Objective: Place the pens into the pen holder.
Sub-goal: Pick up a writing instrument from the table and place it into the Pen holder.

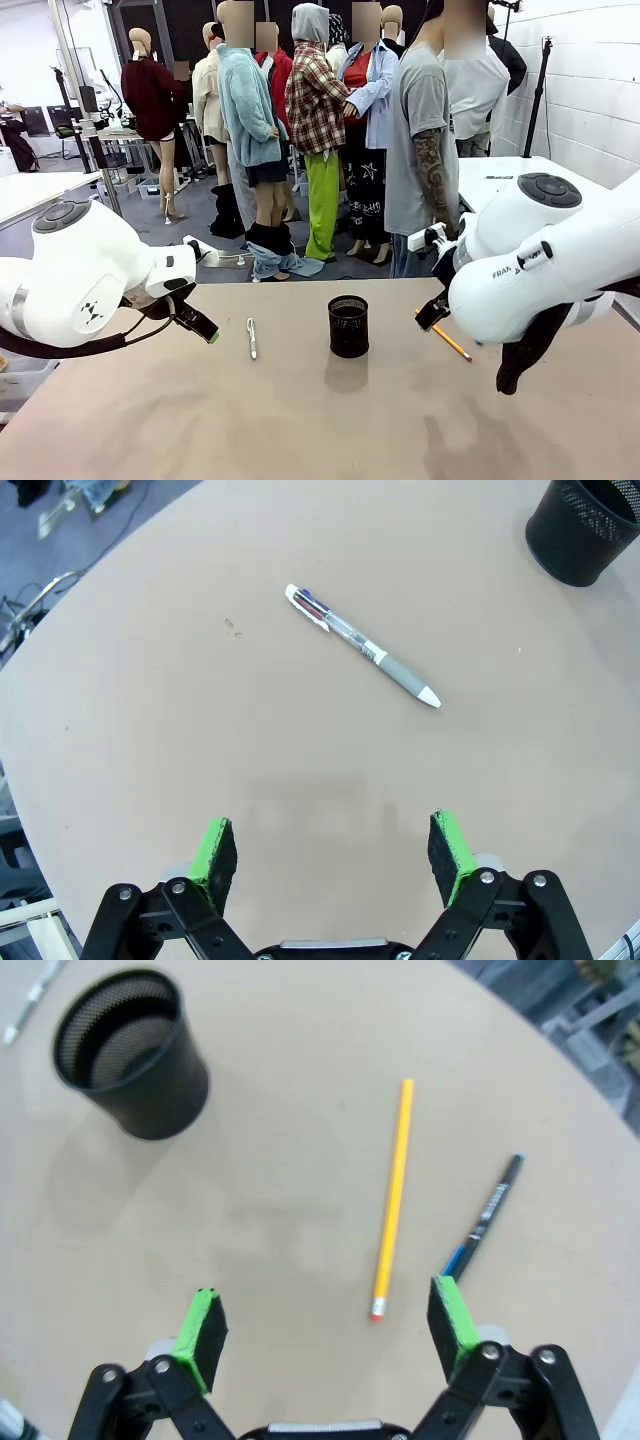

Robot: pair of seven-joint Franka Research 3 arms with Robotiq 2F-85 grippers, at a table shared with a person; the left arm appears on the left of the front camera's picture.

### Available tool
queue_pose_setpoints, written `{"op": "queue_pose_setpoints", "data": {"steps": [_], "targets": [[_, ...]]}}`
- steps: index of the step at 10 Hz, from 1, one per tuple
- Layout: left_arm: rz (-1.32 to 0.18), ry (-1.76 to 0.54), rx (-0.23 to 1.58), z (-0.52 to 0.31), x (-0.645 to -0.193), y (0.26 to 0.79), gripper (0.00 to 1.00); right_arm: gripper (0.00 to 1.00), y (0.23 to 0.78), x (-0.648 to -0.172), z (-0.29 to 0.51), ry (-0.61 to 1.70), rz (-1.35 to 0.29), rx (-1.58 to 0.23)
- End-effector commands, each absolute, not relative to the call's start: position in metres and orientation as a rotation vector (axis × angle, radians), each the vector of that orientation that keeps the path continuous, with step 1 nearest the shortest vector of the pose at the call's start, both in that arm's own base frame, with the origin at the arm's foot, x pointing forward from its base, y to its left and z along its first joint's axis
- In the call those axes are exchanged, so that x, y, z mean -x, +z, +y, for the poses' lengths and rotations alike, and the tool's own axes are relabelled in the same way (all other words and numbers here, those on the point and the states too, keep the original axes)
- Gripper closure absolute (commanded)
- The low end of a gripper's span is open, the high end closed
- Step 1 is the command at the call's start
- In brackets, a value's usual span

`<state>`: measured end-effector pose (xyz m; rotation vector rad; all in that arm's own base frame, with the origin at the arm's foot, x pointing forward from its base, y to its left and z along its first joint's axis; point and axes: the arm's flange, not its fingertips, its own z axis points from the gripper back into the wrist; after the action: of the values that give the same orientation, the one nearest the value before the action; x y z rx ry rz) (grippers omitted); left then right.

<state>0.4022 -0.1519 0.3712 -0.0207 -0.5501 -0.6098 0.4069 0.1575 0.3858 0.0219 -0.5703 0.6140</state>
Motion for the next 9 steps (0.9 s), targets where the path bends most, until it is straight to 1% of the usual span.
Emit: {"op": "queue_pose_setpoints", "data": {"steps": [1, 3, 4, 5, 7, 9], "targets": [[-0.550, -0.607, 0.021, -0.151, -0.403, 0.371, 0.00, 0.00, 0.419, -0.425, 0.148, 0.508, -0.548, 0.003], [-0.550, -0.607, 0.021, -0.151, -0.403, 0.371, 0.00, 0.00, 0.437, -0.455, 0.138, 0.418, -0.486, 0.001], [-0.550, -0.607, 0.021, -0.151, -0.403, 0.371, 0.00, 0.00, 0.443, -0.479, 0.133, 0.385, -0.383, -0.012], [-0.550, -0.607, 0.021, -0.151, -0.403, 0.371, 0.00, 0.00, 0.446, -0.503, 0.124, 0.336, -0.348, -0.009], [-0.550, -0.607, 0.021, -0.151, -0.403, 0.371, 0.00, 0.00, 0.442, -0.540, 0.110, 0.301, -0.228, -0.009], [-0.550, -0.607, 0.021, -0.151, -0.403, 0.371, 0.00, 0.00, 0.425, -0.572, 0.103, 0.250, -0.157, -0.003]]}}
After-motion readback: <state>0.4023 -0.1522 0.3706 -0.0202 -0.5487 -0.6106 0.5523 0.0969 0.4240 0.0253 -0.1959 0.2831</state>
